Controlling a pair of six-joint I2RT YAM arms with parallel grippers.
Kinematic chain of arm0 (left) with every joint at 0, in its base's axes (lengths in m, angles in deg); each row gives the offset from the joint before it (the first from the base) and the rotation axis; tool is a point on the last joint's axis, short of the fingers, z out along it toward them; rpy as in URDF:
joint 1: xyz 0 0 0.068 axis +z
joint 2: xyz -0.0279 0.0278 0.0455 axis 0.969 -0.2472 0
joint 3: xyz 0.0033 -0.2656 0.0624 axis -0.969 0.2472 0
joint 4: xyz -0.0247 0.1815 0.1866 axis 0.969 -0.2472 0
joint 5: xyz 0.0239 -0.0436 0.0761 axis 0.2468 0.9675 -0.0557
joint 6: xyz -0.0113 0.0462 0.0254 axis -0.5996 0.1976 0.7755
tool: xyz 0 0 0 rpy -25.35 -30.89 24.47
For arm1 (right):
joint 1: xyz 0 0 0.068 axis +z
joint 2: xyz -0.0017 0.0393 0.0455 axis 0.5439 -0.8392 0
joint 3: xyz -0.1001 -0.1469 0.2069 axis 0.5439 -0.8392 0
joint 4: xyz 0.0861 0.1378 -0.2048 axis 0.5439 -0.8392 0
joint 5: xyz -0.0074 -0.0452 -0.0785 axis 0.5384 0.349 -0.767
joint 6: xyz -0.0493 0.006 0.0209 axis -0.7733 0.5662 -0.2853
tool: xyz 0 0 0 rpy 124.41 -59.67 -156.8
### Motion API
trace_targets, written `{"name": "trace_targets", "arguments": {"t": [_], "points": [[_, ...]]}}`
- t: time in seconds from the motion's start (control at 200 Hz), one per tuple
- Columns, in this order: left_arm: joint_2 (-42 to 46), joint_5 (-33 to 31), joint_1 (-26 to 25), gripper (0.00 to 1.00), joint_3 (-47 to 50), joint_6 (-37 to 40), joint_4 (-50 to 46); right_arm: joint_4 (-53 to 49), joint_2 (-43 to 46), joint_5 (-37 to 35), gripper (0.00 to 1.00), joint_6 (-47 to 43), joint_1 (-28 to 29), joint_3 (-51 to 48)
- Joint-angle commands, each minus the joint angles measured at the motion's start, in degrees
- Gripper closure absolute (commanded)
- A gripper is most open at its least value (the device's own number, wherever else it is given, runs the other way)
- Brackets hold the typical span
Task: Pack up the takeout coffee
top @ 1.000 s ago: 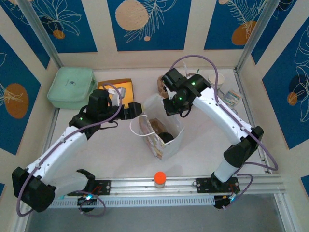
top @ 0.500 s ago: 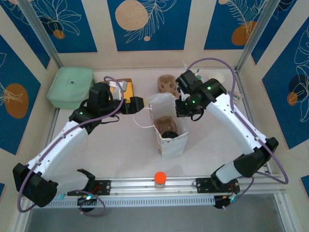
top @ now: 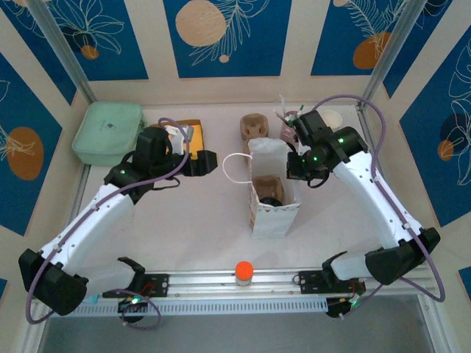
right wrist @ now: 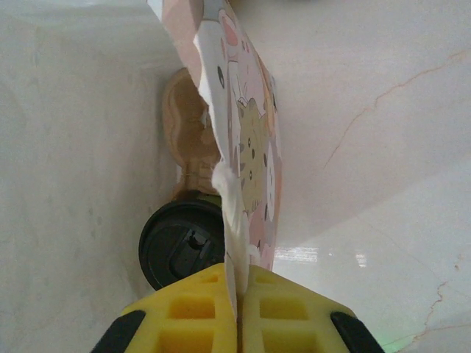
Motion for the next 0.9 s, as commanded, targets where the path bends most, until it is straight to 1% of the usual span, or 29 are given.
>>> {"name": "trace_targets", "arguments": {"t": [0.0,0.235,0.575,0.63,0.73,0.775,0.835,0.891], "points": [[1.33,-1.59,-0.28,0.07,-1.66,2.05,-1.93,0.91,2.55,1.75,0.95,0.98,-1.29,-1.6],[1.56,-2.1,-0.28,0.08,-1.69,2.16,-2.27,2.15,3.0,2.88,0.94,0.72,-2.5,-2.36],[1.77,-2.82,-0.28,0.08,-1.94,2.43,-2.58,3.94,1.1,4.57,0.94,-0.02,-3.04,-1.12],[1.69,-2.89,-0.3,0.08,-2.06,2.59,-2.64,3.85,0.83,4.62,0.91,-0.14,-3.04,-0.95],[1.46,-3.23,-0.28,0.08,-2.34,2.9,-3.06,3.51,0.98,4.29,0.82,-0.14,-3.04,-0.59],[1.37,-3.31,-0.27,0.08,-2.49,3.08,-3.08,3.17,0.99,4.04,0.76,-0.13,-3.04,-0.21],[1.24,-3.57,-0.28,0.08,-2.85,3.39,-3.4,2.76,0.99,3.74,0.66,-0.22,-2.97,0.26],[1.15,-3.77,-0.28,0.08,-3.2,3.64,-3.65,2.49,1.0,3.46,0.59,-0.27,-2.86,0.57]]}}
